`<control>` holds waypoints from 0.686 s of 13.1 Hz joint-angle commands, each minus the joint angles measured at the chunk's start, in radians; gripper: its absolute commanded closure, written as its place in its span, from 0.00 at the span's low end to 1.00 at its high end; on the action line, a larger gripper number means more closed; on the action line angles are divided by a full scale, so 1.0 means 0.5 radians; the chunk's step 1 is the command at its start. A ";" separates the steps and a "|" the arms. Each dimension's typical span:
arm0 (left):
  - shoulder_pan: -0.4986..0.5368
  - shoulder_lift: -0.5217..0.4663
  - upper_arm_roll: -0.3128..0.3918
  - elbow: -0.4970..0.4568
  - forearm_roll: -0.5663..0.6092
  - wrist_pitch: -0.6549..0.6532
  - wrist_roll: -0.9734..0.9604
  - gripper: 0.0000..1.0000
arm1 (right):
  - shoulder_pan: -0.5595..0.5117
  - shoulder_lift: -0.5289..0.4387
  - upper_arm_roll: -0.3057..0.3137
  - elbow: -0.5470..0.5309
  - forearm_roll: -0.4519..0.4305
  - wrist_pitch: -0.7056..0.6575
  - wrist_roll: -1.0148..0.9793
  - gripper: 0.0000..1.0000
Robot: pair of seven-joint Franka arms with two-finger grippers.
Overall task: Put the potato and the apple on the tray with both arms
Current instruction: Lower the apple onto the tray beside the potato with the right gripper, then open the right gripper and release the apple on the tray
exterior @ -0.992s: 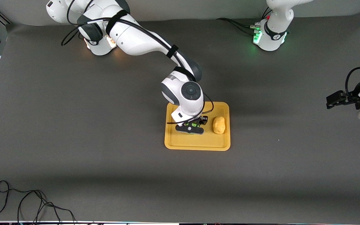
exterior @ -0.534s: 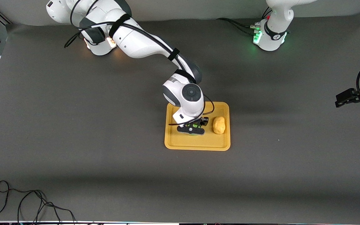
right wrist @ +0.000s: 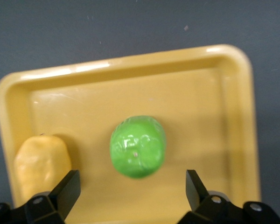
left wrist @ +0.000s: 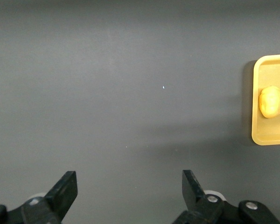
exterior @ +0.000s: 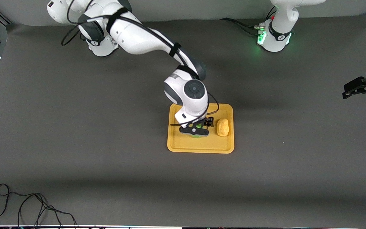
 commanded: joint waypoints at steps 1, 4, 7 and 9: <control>-0.052 0.003 0.035 0.010 -0.021 -0.014 0.035 0.00 | -0.072 -0.424 0.003 -0.081 -0.015 -0.405 0.006 0.00; -0.052 0.009 0.038 0.007 -0.021 -0.001 0.035 0.00 | -0.253 -0.810 0.006 -0.170 -0.028 -0.810 -0.229 0.00; -0.055 -0.013 0.035 0.010 -0.009 -0.053 0.020 0.00 | -0.403 -1.191 -0.110 -0.500 -0.022 -0.929 -0.665 0.00; -0.055 -0.019 0.035 0.038 0.010 -0.087 0.038 0.00 | -0.443 -1.415 -0.260 -0.786 -0.003 -0.871 -0.947 0.00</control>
